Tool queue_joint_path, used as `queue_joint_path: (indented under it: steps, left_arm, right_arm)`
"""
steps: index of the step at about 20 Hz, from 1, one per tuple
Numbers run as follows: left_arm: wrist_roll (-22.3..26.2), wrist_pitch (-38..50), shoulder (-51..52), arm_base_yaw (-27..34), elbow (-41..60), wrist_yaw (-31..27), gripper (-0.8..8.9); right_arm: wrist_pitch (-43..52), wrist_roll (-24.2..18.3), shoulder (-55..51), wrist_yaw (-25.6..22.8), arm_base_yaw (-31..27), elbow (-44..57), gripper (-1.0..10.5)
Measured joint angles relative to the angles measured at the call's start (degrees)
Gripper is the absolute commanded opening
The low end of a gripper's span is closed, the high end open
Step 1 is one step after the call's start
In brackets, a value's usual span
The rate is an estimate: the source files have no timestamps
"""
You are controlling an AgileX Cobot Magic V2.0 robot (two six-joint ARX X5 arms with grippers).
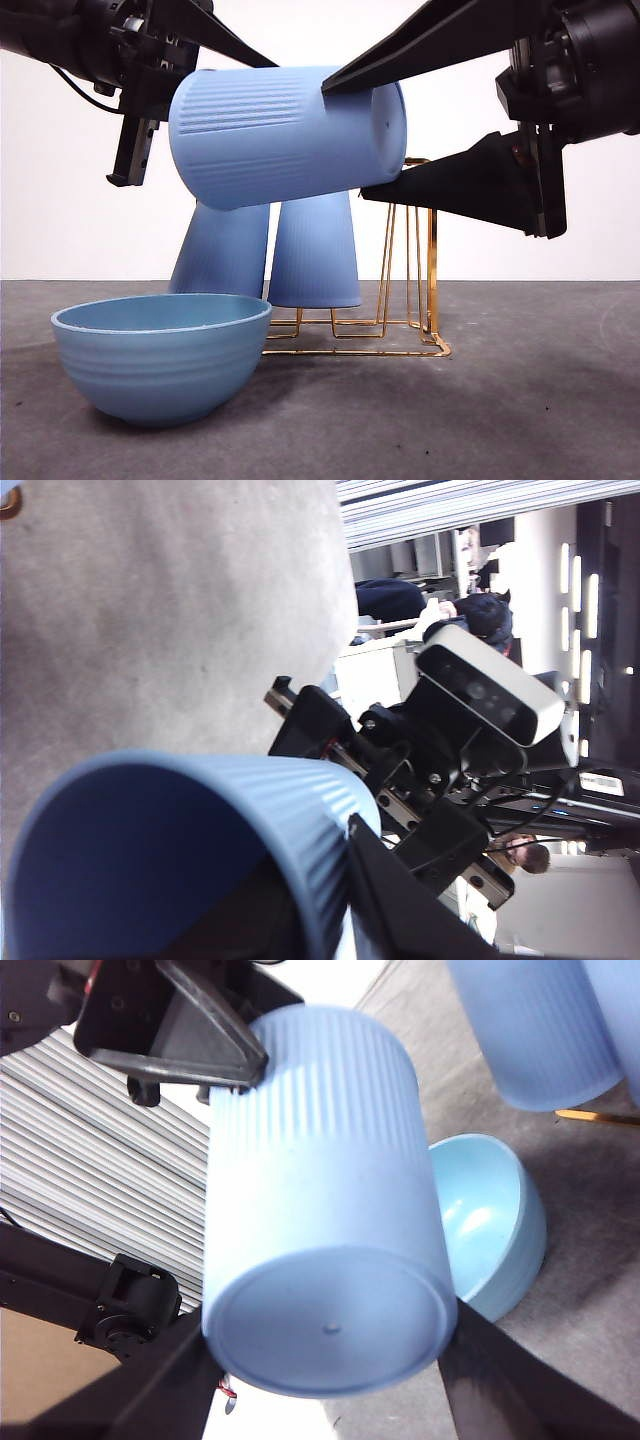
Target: Right arm lift cup from the cupboard, then place it on the right of the bowl
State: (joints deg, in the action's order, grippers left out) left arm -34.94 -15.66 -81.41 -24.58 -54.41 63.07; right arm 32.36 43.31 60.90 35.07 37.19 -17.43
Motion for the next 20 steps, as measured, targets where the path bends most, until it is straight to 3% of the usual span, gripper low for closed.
queue_joint_path:
  steps: [2, 6, 8, 14, 20]
  left_arm:
    - [0.0, 0.24, 0.0, 0.0, 0.0, 0.52, 0.05]
    - [-0.31, -0.28, 0.02, -0.35, 0.0, 1.38, 0.05]
    - [-0.44, -1.9, 0.0, -1.29, 0.11, 1.18, 0.05]
    - [-0.5, -1.68, 0.68, -1.09, 0.11, 1.18, 0.06]
    - [-2.25, -3.17, 1.51, -3.15, -0.94, -4.28, 0.08]
  right_arm:
    - [-0.04, 0.02, 0.0, -0.33, 0.17, 0.0, 1.6]
    - [-0.35, 0.26, 0.0, -2.05, 0.28, 0.0, 4.9]
    - [0.46, 0.66, 0.0, -3.02, -0.5, -0.24, 5.6]
    - [-1.33, 0.68, -0.96, 3.41, -2.43, -0.31, 5.6]
    - [-14.99, 0.66, -11.15, 7.26, -8.37, -0.31, 5.6]
